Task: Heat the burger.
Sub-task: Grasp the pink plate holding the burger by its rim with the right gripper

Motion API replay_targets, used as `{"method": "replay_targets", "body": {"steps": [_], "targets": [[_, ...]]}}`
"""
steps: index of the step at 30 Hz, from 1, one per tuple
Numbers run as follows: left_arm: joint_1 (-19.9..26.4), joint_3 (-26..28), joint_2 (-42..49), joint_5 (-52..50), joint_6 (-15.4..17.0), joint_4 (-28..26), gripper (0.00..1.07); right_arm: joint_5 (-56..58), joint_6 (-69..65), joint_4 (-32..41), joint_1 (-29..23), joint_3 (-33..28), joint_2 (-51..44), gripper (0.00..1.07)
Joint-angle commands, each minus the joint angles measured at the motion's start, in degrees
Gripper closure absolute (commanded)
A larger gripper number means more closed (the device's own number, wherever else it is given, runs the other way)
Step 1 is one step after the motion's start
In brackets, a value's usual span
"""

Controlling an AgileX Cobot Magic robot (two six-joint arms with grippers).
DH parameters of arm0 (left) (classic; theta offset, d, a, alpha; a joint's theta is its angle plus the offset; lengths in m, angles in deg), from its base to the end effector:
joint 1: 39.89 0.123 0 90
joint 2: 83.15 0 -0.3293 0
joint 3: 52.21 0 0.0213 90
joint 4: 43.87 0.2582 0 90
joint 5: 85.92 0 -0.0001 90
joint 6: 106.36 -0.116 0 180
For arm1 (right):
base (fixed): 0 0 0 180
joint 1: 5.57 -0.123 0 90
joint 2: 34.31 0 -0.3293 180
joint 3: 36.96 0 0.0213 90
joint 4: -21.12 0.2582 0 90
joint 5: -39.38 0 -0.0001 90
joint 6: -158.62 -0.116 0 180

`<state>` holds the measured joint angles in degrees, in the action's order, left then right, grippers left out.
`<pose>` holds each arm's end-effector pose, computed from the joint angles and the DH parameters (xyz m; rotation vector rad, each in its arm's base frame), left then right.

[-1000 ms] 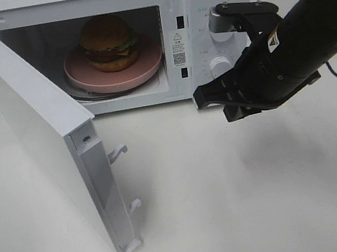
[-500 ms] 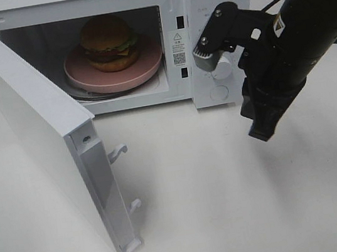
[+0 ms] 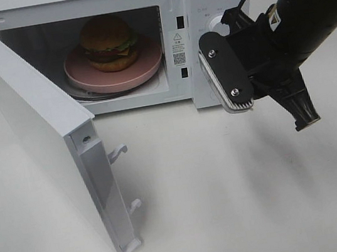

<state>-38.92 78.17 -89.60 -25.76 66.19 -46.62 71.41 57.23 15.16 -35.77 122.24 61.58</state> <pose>-0.0208 -0.0052 0.2705 0.1167 2.0245 0.0355 0.2922 0.1627 0.2547 -2.2077 1.4618 -0.4002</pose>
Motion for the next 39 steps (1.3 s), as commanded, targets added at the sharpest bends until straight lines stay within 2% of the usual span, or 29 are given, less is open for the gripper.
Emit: {"method": "replay_targets", "body": {"steps": [1,2,3,4,5,6,7,8,9,10,11,13,20,24,31,39], "targets": [[0.17,-0.11,1.03,-0.52,0.34,-0.23,0.07,-0.69,3.21,-0.23,0.0,0.23,-0.4,0.88],[0.17,-0.11,1.03,-0.52,0.34,-0.23,0.07,-1.43,3.15,-0.23,0.0,0.23,-0.4,0.84],[0.17,-0.11,1.03,-0.52,0.34,-0.23,0.07,-2.52,1.83,-0.23,0.0,0.23,-0.4,0.75],[0.17,-0.11,1.03,-0.52,0.34,-0.23,0.07,-2.52,1.83,-0.23,0.0,0.23,-0.4,0.75],[0.17,-0.11,1.03,-0.52,0.34,-0.23,0.07,-3.09,-1.55,-0.23,-0.06,0.34,-0.4,0.6],[0.17,-0.11,1.03,-0.52,0.34,-0.23,0.07,-3.27,-3.55,-0.23,-0.06,0.4,-0.4,0.51],[0.17,-0.11,1.03,-0.52,0.34,-0.23,0.07,-3.27,-3.55,-0.23,-0.06,0.4,-0.4,0.51],[0.17,-0.11,1.03,-0.52,0.34,-0.23,0.07,-3.55,-6.59,-0.29,-0.06,0.4,-0.4,0.33],[0.17,-0.11,1.03,-0.52,0.34,-0.23,0.07,-3.61,-7.79,-0.8,-0.06,0.4,-0.4,0.23],[0.17,-0.11,1.03,-0.52,0.34,-0.23,0.07,-3.61,-7.79,-0.8,-0.06,0.4,-0.4,0.23],[0.17,-0.11,1.03,-0.52,0.34,-0.23,0.07,-4.35,-8.31,-2.64,-0.06,0.4,-0.4,0.09],[0.17,-0.11,1.03,-0.52,0.34,-0.23,0.07,-5.04,-8.37,-4.07,-0.06,0.52,-0.4,0.06],[0.17,-0.11,1.03,-0.52,0.34,-0.23,0.07,-7.33,-9.17,-4.81,-0.46,0.52,-0.4,0.08],[0.17,-0.11,1.03,-0.52,0.34,-0.23,0.07,-9.63,-12.43,-9.4,-2.52,0.63,-0.06,0.09],[0.17,-0.11,1.03,-0.52,0.34,-0.23,0.07,-9.45,-16.33,-12.49,-3.44,4.93,4.07,0.11],[0.17,-0.11,1.03,-0.52,0.34,-0.23,0.07,-11.0,-19.48,-16.44,-7.39,11.63,11.52,0.13]]}}
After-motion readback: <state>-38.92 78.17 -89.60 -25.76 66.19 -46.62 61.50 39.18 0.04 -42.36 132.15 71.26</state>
